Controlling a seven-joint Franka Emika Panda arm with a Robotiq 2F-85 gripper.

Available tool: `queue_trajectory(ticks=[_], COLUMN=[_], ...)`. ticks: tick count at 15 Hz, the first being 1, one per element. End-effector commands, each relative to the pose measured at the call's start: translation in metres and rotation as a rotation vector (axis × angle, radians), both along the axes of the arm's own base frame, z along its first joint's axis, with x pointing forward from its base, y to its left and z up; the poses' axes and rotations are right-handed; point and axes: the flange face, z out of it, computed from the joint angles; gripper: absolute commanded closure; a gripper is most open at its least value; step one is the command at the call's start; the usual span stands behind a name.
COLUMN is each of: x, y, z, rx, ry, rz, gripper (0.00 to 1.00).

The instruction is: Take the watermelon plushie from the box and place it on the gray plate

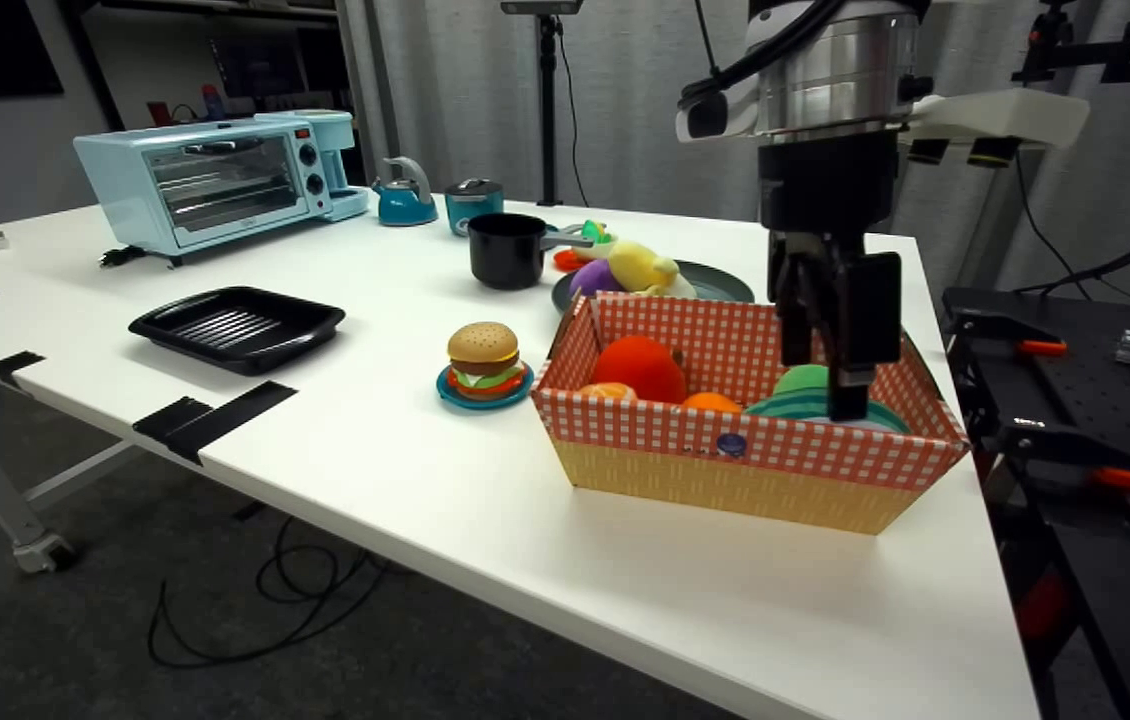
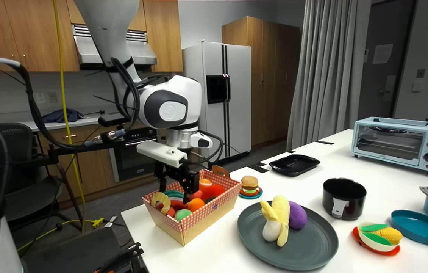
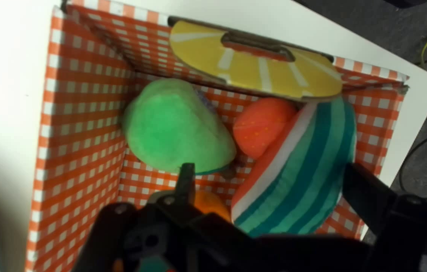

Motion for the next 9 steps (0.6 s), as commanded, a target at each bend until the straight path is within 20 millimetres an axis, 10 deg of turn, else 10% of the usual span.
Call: queue_trajectory(ticks=[1,4,9], x=[-0.004,-0.008,-0.013], y=[0.011,0.018,0.02], z=[-0.004,-0.009,-0.016], rx=[0.022,0.023,0.022], ry=[0.011,0.025,0.044], rz=[0.015,0.025,0.028], gripper=[0.0,0.0,0.46])
